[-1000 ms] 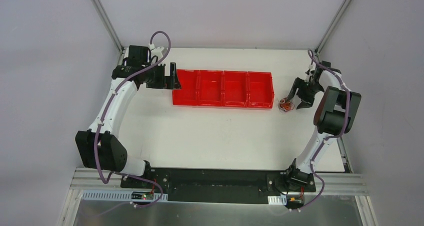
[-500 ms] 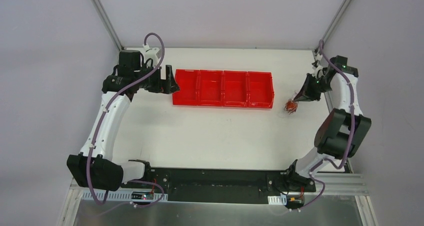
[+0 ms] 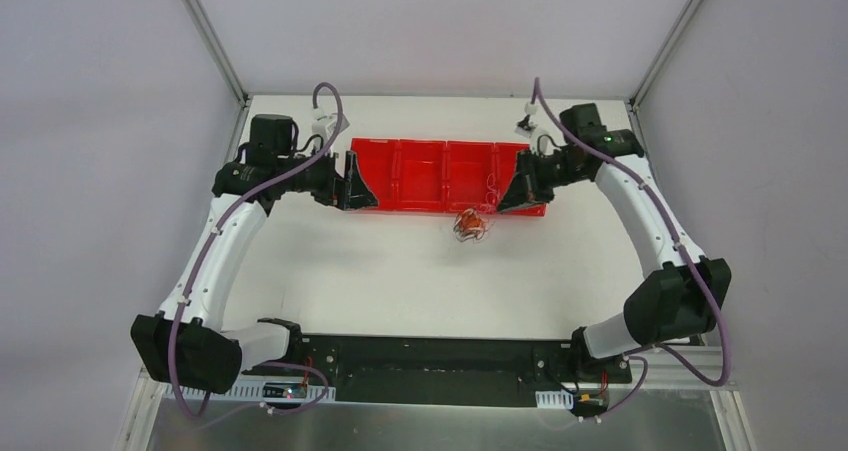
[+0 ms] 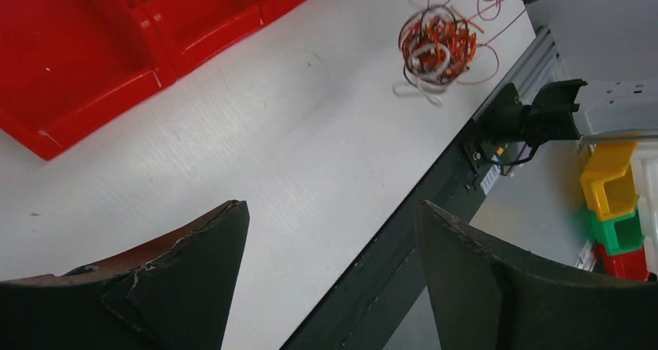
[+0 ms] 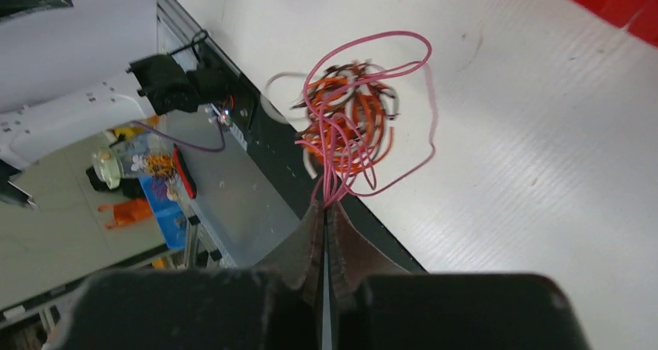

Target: Untangle the cables

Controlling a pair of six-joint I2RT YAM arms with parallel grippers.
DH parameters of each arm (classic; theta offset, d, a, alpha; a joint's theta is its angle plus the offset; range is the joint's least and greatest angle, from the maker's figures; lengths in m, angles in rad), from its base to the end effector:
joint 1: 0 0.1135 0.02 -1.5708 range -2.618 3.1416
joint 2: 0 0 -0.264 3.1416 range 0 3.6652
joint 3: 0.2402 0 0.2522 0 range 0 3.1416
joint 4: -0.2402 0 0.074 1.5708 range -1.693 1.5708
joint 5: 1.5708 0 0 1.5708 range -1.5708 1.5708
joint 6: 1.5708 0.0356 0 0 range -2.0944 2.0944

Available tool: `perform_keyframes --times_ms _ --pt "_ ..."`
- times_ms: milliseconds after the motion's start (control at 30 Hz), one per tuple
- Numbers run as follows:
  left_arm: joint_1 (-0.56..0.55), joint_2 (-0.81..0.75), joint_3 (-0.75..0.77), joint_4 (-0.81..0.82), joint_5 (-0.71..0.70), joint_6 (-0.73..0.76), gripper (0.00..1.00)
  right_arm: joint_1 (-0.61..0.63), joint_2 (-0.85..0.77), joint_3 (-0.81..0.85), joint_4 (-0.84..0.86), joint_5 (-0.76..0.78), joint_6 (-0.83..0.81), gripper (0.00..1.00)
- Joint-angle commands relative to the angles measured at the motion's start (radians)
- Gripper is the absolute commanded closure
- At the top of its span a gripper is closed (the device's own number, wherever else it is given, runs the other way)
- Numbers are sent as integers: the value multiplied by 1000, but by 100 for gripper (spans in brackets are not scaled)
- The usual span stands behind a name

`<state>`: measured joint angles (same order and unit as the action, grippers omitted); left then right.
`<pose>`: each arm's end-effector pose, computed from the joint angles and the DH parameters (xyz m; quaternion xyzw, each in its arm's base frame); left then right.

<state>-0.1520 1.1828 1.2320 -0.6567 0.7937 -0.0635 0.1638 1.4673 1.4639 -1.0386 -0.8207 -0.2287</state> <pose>0.2364 -0.0619 0.3734 0.2150 0.8086 -0.3865 0.3879 0.2794 0.0726 0.3504 -0.2748 0.8478 0.3771 0.2520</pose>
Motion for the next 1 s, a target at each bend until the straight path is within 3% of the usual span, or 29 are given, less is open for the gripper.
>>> perform_keyframes --times_ms 0,33,133,233,400,667,867,967 --pt "-18 31 -57 20 46 12 20 97 53 -108 119 120 17 100" --pt "-25 40 -76 24 40 10 20 114 80 -142 122 188 -15 93" --pt "-68 63 -148 50 50 -22 20 121 149 -210 103 320 -99 45" --pt "-147 89 -240 103 70 -71 20 124 136 -281 121 334 -108 31" --pt "-279 143 -371 333 77 -230 22 165 59 -358 171 357 -95 28" --pt "-383 256 -482 747 42 -484 29 306 20 -464 290 367 -63 34" --pt "-368 225 -516 813 46 -530 29 368 132 -447 309 306 -35 34" --pt "-359 125 -542 784 16 -510 21 407 172 -448 343 284 -28 32"
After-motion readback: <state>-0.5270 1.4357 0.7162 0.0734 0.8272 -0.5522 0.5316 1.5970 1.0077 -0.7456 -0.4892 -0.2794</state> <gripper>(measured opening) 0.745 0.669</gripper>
